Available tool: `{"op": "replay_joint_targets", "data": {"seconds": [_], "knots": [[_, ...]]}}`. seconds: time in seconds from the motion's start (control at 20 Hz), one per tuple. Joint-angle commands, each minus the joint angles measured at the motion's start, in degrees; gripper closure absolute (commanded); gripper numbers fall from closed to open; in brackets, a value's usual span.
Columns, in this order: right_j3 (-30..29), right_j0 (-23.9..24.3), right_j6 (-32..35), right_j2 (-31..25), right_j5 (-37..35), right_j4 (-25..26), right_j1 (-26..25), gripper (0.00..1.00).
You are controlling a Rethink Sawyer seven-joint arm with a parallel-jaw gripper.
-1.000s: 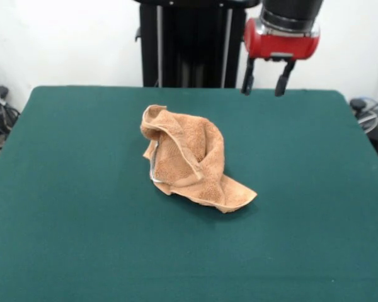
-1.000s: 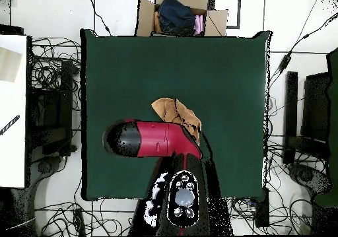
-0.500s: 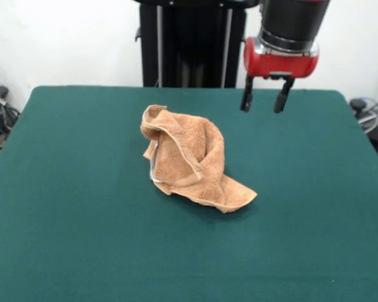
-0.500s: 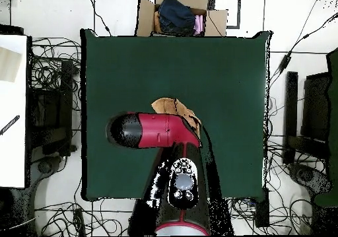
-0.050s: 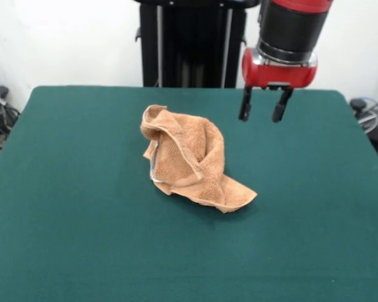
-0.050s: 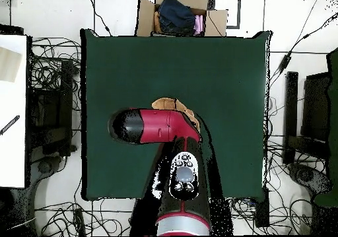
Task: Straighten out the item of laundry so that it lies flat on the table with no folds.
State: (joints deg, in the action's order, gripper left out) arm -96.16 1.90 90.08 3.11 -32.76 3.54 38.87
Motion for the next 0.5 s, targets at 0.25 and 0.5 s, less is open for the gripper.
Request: {"op": "replay_joint_targets", "data": {"seconds": [0.25, 0.5], "knots": [[1.0, 2.3, 4.8, -3.9, -4.6, -0.6, -0.8, 0.0], [-0.1, 4.6, 2.4, -5.1, -5.1, -0.4, 0.2, 0.0]]}}
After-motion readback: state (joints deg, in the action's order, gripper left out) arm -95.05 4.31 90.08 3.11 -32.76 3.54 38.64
